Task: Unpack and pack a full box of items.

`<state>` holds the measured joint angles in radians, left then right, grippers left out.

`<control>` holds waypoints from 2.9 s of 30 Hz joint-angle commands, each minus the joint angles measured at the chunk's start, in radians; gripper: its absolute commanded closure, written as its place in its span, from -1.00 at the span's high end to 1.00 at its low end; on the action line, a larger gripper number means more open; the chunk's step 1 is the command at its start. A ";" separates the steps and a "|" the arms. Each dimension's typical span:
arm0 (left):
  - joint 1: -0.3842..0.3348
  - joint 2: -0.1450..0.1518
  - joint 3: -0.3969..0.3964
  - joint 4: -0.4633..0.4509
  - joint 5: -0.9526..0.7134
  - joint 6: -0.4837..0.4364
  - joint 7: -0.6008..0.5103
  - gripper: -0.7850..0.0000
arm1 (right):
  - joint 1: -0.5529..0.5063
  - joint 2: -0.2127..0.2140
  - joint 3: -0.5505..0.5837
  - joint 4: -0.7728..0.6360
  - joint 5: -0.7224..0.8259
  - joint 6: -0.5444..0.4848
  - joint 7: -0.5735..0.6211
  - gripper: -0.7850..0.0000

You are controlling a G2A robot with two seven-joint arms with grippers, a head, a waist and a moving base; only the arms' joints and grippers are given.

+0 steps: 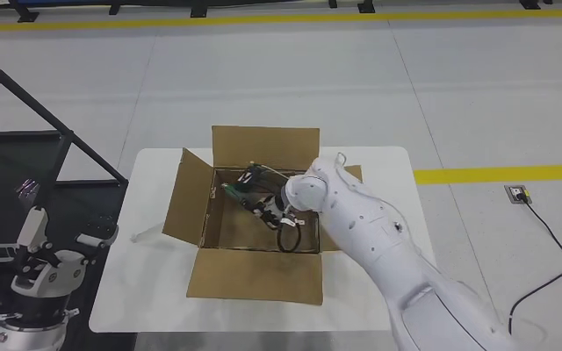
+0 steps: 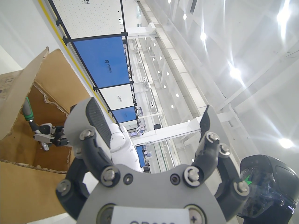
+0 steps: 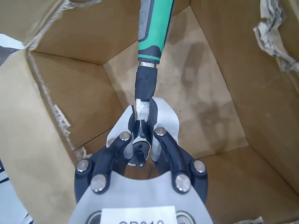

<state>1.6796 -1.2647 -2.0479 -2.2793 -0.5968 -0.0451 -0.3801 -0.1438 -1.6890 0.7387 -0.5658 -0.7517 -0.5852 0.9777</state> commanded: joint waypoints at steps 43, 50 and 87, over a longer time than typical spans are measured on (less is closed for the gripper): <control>-0.030 0.006 0.006 0.003 0.004 0.013 0.014 1.00 | -1.168 0.289 0.939 -1.780 -0.535 0.505 0.253 -1.00; -0.030 0.006 0.006 0.003 0.004 0.013 0.014 1.00 | -1.240 0.304 1.072 -1.588 -0.482 0.478 0.262 -1.00; -0.030 0.006 0.006 0.003 0.004 0.013 0.014 1.00 | -0.968 0.329 0.863 -0.963 -0.644 0.595 0.163 -0.31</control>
<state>1.6495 -1.2586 -2.0415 -2.2768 -0.5925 -0.0324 -0.3666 -1.1146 -1.3602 1.6029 -1.5343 -1.3968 0.0080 1.1424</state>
